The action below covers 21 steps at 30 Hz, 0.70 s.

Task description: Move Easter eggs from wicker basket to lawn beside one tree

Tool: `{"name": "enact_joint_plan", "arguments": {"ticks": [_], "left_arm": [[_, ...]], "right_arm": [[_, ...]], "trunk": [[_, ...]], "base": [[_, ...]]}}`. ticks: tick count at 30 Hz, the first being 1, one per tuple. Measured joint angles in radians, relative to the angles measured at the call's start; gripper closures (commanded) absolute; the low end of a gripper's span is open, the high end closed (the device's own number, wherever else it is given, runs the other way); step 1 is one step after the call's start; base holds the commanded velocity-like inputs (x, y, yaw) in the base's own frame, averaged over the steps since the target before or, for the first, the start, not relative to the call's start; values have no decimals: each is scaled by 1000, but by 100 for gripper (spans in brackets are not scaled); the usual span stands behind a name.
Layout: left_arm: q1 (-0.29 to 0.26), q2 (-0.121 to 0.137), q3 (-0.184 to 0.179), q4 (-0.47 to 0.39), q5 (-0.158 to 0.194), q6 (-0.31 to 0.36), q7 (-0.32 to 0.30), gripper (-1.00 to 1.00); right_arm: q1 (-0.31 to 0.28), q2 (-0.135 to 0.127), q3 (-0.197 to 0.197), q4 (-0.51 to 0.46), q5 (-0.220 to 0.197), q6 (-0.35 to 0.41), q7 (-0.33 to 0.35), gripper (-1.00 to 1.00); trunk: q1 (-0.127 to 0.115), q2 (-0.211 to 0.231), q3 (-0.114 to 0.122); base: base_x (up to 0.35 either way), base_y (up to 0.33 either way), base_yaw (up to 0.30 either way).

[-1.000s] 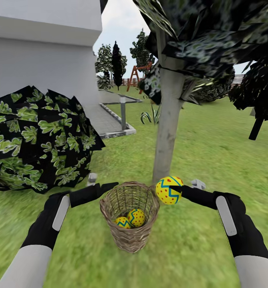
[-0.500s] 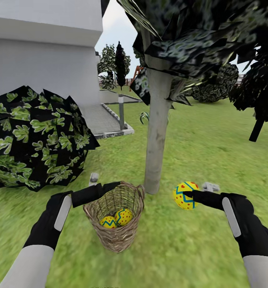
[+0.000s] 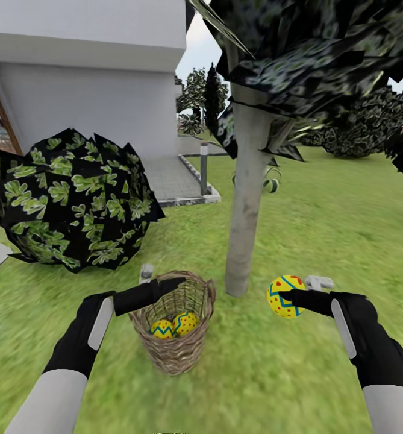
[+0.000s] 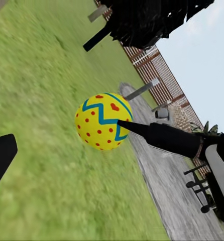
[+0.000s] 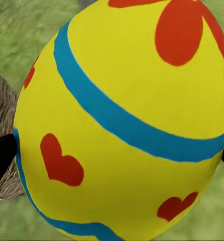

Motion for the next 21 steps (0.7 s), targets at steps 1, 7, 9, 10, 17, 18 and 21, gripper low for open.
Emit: {"name": "enact_joint_plan", "arguments": {"ticks": [1, 7, 9, 10, 17, 18, 21], "left_arm": [[0, 0, 0, 1, 0, 0, 0, -100], [0, -18, 0, 26, 2, 1, -3, -100], [0, -34, 0, 28, 3, 2, -4, -100], [0, -43, 0, 32, 4, 2, -4, -100], [0, -61, -1, 248, 215, -1, -7, -100], [12, -65, -8, 258, 220, 0, -7, -100], [94, -70, -112, 255, 222, -7, -7, -100]], "right_arm": [[0, 0, 0, 0, 0, 0, 0, 100], [0, 0, 1, 15, 30, -1, -8, 100], [0, 1, 0, 17, 73, -13, -12, 100], [0, 1, 0, 22, 84, -20, -13, 100], [0, 1, 27, 209, 145, -169, -19, 100], [0, 2, 34, 220, 147, -187, -20, 100], [0, 13, 42, 235, 150, -221, -20, 100]], "trunk": [[0, 0, 0], [0, 0, 0], [0, 0, 0], [0, 0, 0], [0, 0, 0], [0, 0, 0], [0, 0, 0]], "base": [[-64, -348, 298], [-185, -294, 298], [-236, -251, 298], [-244, -239, 298], [-243, -235, 298], [-234, -231, 298], [-162, -124, 298]]}}
